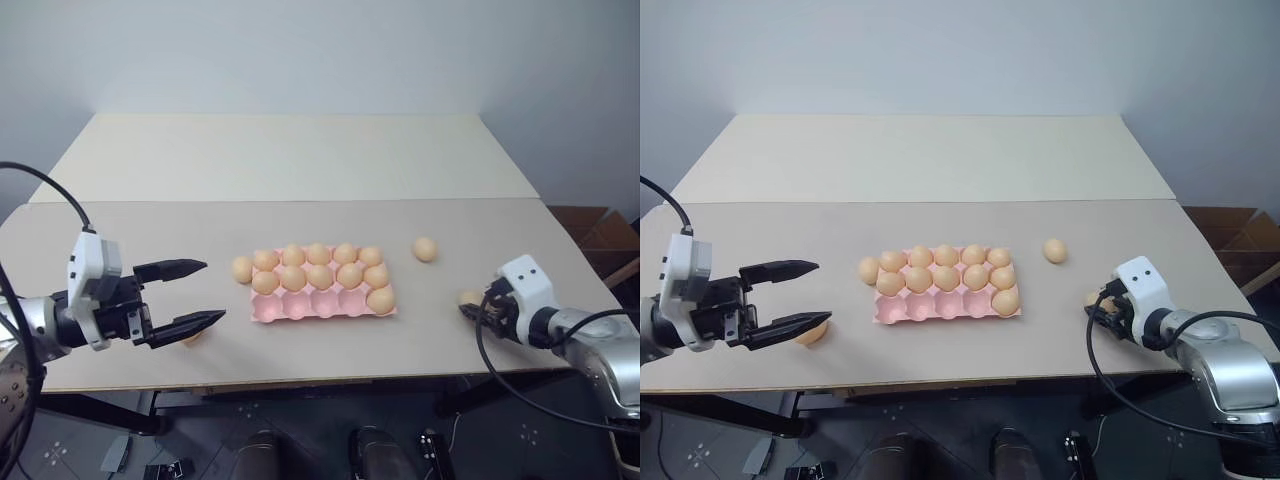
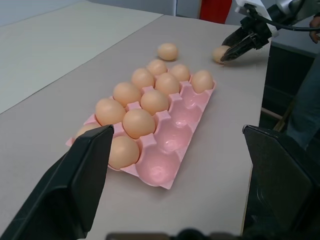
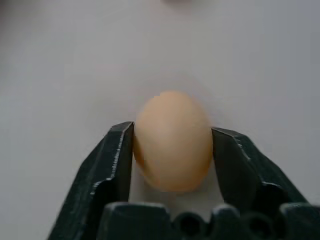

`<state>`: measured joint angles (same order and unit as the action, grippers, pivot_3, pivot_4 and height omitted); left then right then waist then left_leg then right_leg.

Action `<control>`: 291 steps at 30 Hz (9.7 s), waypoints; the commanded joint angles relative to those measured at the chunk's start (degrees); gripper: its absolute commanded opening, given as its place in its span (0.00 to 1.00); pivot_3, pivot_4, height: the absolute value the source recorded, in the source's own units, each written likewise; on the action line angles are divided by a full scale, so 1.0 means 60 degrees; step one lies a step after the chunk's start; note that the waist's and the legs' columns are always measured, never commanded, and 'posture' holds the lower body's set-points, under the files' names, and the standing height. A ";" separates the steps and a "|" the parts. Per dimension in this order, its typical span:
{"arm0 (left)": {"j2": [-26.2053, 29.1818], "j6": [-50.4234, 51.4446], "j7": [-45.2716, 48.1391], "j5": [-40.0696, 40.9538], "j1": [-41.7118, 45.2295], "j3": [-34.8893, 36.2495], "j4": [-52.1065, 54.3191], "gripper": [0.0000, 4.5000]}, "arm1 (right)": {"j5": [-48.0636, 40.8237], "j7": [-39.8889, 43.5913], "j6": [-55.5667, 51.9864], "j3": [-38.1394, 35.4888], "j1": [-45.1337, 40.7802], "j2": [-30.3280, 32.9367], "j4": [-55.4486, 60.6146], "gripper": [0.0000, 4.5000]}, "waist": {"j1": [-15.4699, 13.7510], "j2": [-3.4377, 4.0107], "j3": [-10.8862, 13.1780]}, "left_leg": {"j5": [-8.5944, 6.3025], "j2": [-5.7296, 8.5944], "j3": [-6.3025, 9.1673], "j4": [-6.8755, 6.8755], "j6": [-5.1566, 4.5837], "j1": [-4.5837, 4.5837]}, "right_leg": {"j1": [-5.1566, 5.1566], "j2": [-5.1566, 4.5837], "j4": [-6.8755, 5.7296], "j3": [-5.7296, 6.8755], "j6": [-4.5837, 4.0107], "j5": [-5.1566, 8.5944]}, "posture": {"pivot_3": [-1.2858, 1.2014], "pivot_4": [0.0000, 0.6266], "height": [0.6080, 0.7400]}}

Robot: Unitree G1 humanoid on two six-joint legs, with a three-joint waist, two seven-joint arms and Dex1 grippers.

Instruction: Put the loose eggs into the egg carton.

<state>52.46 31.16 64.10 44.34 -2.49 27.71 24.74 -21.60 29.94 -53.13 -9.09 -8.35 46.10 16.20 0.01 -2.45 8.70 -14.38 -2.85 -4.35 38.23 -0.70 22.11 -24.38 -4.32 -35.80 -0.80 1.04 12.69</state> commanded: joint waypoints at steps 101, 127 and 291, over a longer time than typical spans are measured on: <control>0.0277 0.0043 0.0271 0.0320 -0.1068 0.1624 0.0213 1.00 | -0.0427 0.0397 -0.1178 0.2309 -0.3554 -0.3028 0.3445 0.99 | 0.0110 0.0002 -0.0002 | 0.0014 -0.0005 -0.0016 -0.0045 0.0024 0.0041 | -0.0090 0.0001 -0.0038 0.0003 0.0003 -0.0021 | 0.52 0.24 1.00; -0.0249 0.0300 -0.0233 0.0560 -0.2326 0.2818 0.0516 1.00 | -0.1185 0.5529 0.4740 -0.1341 -0.0001 0.0665 0.0484 0.99 | 0.0106 -0.0002 -0.0001 | 0.0009 -0.0006 -0.0023 -0.0045 0.0018 -0.0053 | 0.0009 -0.0003 -0.0014 -0.0009 -0.0025 0.0030 | 0.52 0.24 1.00; -0.1363 -0.0318 0.0034 -0.2580 0.3235 -0.3884 -0.2418 0.99 | -0.2473 0.2676 0.4243 -0.0973 0.0374 0.0113 0.3420 1.00 | -0.0056 -0.0009 -0.0003 | 0.0006 0.0005 0.0034 0.0015 0.0008 0.0009 | 0.0013 0.0002 -0.0007 0.0020 0.0043 -0.0038 | 0.52 0.24 1.00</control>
<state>42.95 29.90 64.00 27.39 16.28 1.38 9.05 -35.14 46.68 -27.66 -12.56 -6.01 46.46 34.52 -0.32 -2.50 8.68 -14.34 -2.83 -4.13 38.32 -0.65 22.16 -24.30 -4.31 -35.85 -0.67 1.30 12.46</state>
